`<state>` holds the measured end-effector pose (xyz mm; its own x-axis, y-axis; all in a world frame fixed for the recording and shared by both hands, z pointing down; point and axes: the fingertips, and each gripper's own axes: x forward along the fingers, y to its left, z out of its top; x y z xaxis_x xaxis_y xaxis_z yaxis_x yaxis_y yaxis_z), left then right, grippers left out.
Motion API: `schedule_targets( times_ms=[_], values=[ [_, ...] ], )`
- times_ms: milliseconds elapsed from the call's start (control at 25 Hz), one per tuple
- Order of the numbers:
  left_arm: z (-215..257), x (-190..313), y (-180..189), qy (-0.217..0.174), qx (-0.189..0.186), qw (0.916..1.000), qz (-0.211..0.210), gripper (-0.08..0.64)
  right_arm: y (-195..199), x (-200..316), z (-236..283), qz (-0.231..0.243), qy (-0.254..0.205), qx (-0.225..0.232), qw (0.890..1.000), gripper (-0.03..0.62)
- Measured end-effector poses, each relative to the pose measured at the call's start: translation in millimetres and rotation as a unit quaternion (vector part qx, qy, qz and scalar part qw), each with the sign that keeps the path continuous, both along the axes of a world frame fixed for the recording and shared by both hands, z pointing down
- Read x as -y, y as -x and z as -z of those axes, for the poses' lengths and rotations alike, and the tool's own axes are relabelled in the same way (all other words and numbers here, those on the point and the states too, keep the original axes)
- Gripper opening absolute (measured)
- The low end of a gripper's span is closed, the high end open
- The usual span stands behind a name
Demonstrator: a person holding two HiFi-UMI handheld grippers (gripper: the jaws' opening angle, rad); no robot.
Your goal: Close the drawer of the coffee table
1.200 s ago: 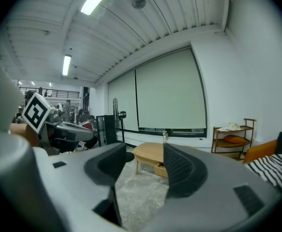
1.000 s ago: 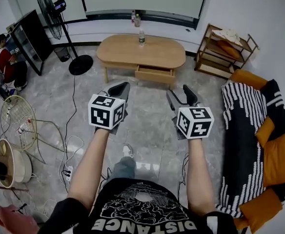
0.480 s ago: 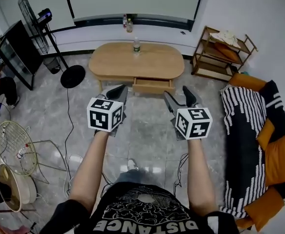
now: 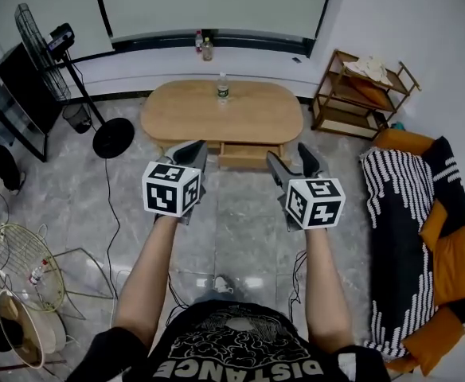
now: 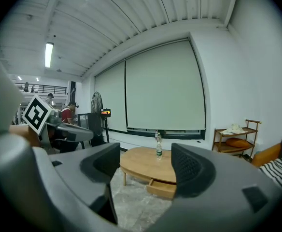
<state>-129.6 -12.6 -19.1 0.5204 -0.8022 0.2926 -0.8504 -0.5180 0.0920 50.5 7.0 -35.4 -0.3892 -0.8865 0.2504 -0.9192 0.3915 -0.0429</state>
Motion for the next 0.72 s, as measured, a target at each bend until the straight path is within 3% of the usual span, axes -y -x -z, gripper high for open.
schedule_targets(
  times_ms=[720],
  values=[
    [-7, 75, -8, -0.006, 0.004, 0.9998, -0.018, 0.002, -8, 73, -7, -0.022, -0.008, 0.005, 1.000, 0.325]
  ],
)
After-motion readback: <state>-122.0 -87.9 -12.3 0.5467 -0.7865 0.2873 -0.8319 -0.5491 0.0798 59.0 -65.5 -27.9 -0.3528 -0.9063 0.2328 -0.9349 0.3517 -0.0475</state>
